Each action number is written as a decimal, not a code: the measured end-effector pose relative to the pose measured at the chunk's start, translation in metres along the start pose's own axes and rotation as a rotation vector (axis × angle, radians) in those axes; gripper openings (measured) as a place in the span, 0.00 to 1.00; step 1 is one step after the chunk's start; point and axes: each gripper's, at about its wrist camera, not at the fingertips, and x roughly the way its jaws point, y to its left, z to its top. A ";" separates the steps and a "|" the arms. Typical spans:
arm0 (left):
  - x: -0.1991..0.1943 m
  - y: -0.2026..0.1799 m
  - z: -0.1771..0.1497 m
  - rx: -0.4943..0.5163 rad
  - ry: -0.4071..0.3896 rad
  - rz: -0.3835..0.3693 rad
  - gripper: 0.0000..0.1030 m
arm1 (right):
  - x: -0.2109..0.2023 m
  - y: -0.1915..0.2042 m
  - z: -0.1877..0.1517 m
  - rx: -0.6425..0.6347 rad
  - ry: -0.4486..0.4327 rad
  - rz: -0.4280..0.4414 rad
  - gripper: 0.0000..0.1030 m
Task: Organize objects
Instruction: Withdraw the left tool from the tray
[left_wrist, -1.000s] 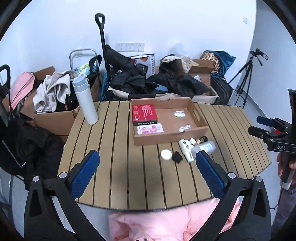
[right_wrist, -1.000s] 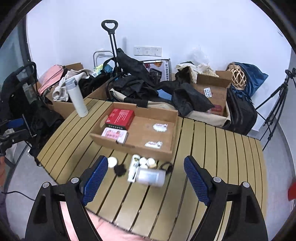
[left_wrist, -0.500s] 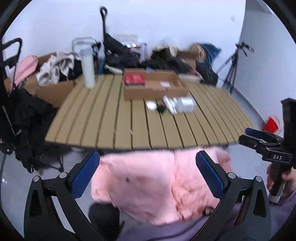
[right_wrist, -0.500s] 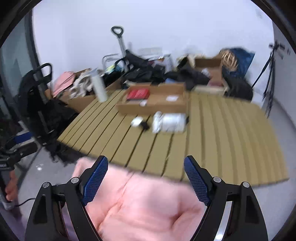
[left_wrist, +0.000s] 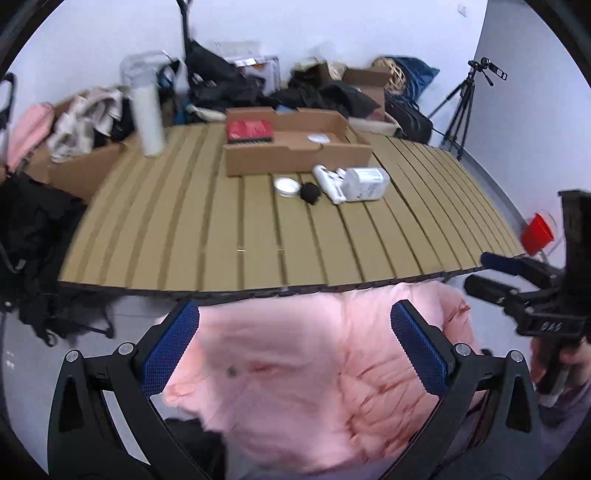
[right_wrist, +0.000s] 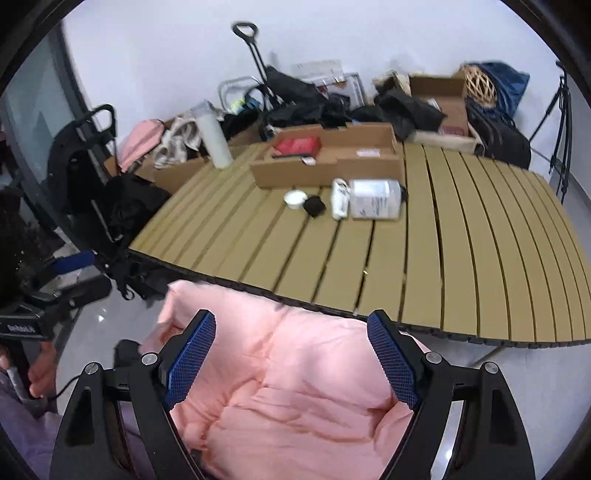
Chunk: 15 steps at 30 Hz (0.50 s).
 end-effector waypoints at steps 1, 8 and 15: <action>0.014 -0.005 0.014 0.003 0.022 -0.051 1.00 | 0.007 -0.008 0.004 0.014 0.009 0.002 0.85; 0.111 -0.051 0.116 0.051 0.008 -0.232 0.62 | 0.061 -0.073 0.082 0.081 -0.017 -0.048 0.71; 0.234 -0.077 0.164 -0.011 0.108 -0.250 0.42 | 0.141 -0.135 0.160 0.168 0.003 -0.011 0.34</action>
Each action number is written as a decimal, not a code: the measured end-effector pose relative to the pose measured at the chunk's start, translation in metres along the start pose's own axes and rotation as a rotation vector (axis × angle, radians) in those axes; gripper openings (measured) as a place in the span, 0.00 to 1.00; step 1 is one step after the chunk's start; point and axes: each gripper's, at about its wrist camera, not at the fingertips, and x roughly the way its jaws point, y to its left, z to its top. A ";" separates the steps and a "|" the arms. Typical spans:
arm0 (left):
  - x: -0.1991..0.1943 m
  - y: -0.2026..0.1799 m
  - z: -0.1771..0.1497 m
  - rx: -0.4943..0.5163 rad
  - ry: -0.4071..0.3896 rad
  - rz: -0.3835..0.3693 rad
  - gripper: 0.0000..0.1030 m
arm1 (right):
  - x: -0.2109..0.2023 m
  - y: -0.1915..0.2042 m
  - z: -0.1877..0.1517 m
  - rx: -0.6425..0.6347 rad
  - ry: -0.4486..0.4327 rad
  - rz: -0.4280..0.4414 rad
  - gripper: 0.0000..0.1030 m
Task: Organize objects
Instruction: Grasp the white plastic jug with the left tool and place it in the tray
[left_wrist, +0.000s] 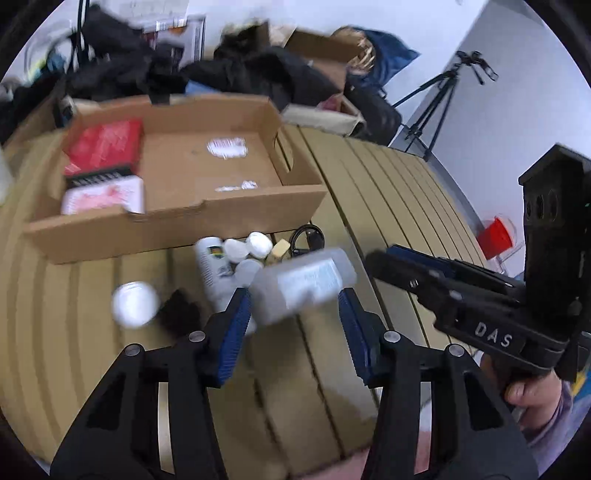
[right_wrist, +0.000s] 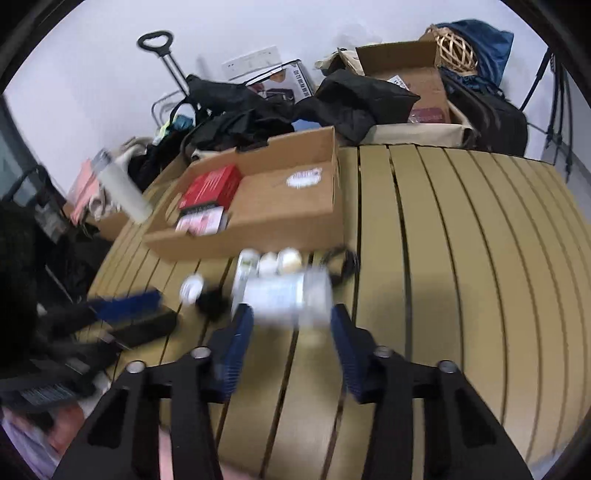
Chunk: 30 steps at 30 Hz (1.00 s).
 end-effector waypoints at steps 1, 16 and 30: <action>0.015 0.005 0.002 -0.023 0.010 0.006 0.36 | 0.015 -0.008 0.007 0.019 0.015 0.003 0.26; -0.013 -0.005 -0.104 -0.040 0.054 -0.035 0.44 | -0.024 -0.034 -0.108 0.034 0.040 0.076 0.32; 0.017 -0.012 -0.091 -0.059 0.060 -0.133 0.32 | 0.018 -0.038 -0.074 0.153 0.075 0.179 0.28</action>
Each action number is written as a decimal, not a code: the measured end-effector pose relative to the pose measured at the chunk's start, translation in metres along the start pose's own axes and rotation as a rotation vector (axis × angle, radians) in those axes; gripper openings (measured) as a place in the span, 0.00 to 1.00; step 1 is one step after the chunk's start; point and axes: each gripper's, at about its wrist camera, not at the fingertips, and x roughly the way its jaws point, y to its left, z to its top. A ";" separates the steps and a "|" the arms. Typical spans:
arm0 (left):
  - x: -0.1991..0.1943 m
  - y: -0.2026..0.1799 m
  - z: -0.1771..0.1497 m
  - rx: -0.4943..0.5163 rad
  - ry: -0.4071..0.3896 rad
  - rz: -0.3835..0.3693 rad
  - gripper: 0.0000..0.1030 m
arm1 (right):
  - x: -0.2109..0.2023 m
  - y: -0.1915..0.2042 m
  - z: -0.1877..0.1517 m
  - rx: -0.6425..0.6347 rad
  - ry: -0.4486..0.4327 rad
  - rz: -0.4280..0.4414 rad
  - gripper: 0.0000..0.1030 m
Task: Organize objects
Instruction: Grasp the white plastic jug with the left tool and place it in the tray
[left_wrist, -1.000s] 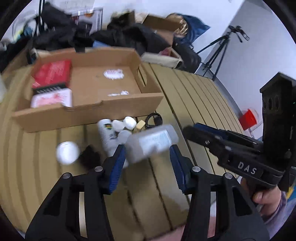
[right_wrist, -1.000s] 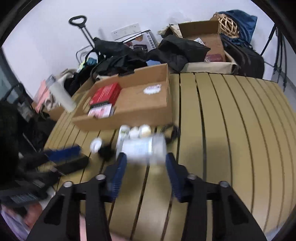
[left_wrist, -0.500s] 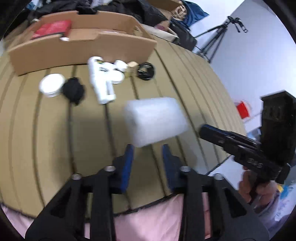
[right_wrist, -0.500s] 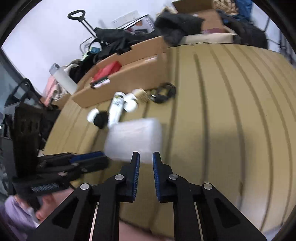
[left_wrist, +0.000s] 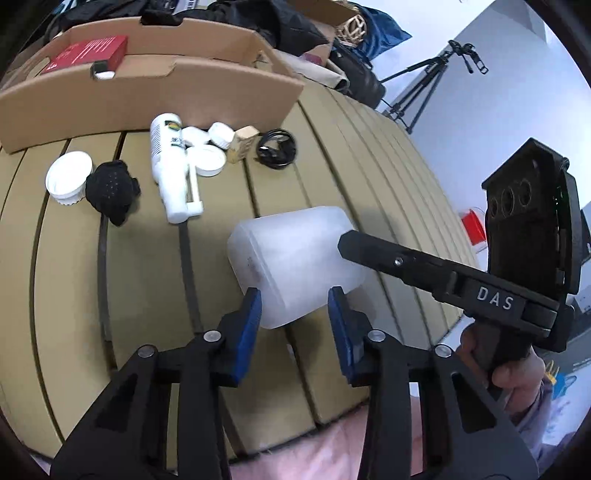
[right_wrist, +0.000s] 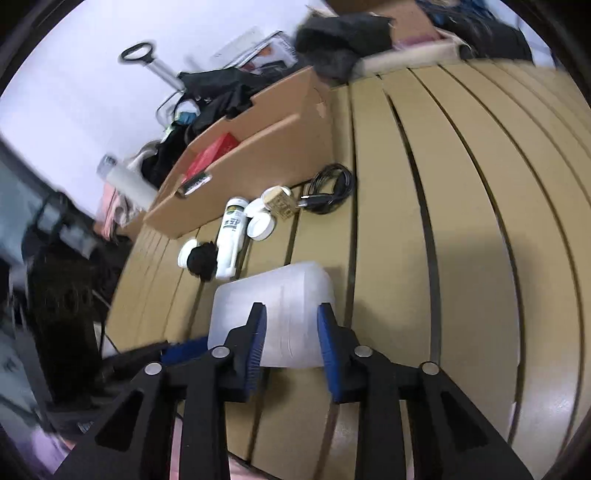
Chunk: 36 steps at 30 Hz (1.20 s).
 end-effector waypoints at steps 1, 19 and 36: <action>-0.008 -0.005 0.003 0.005 -0.023 -0.013 0.32 | -0.009 0.006 0.002 -0.025 -0.010 -0.008 0.28; -0.009 0.104 0.263 0.096 -0.070 0.195 0.30 | 0.093 0.080 0.252 -0.144 -0.098 -0.015 0.27; -0.140 0.087 0.199 0.069 -0.232 0.508 1.00 | 0.018 0.092 0.224 -0.312 -0.119 -0.219 0.86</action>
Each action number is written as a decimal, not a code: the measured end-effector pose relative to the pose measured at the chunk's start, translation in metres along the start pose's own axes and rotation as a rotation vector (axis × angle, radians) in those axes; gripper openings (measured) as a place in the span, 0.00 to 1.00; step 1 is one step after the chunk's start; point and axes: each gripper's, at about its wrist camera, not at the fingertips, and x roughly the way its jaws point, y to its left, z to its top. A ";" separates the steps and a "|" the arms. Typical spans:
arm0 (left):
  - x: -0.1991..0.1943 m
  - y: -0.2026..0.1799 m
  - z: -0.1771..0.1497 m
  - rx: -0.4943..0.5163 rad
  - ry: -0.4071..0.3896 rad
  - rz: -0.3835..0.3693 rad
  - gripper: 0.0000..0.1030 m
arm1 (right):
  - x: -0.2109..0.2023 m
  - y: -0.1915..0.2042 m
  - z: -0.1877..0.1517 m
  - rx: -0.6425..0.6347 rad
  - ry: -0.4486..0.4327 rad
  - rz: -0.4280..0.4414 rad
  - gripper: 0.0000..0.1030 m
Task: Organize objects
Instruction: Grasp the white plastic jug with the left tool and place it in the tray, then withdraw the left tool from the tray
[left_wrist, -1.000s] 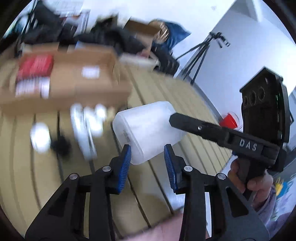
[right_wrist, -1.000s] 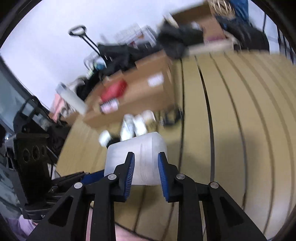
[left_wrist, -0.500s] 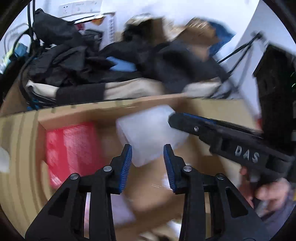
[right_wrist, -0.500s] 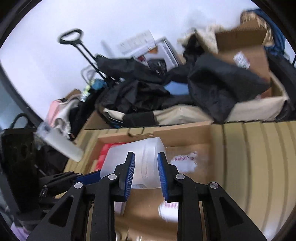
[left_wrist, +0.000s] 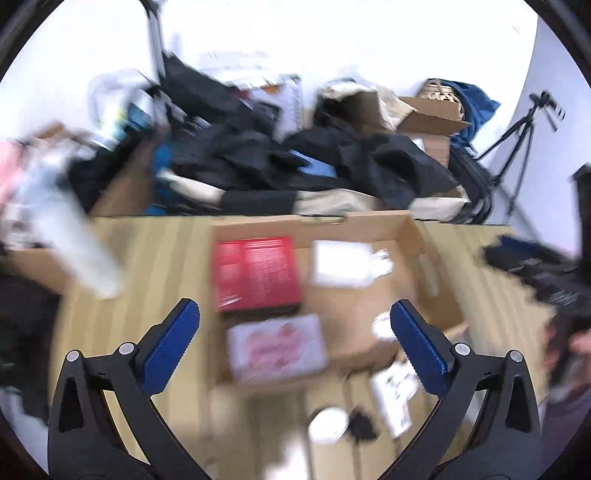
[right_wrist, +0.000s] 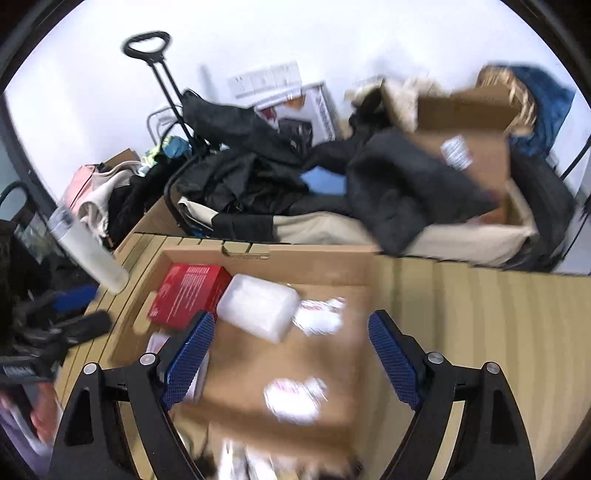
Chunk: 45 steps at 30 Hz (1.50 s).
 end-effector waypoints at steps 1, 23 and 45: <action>-0.022 -0.005 -0.009 0.032 -0.020 0.033 1.00 | -0.029 0.001 -0.008 -0.015 -0.006 -0.005 0.86; -0.164 -0.038 -0.262 -0.056 0.094 0.084 1.00 | -0.195 0.065 -0.295 0.218 0.021 -0.024 0.86; -0.073 -0.020 -0.234 -0.056 0.019 -0.016 1.00 | -0.109 0.094 -0.272 0.027 -0.007 0.100 0.58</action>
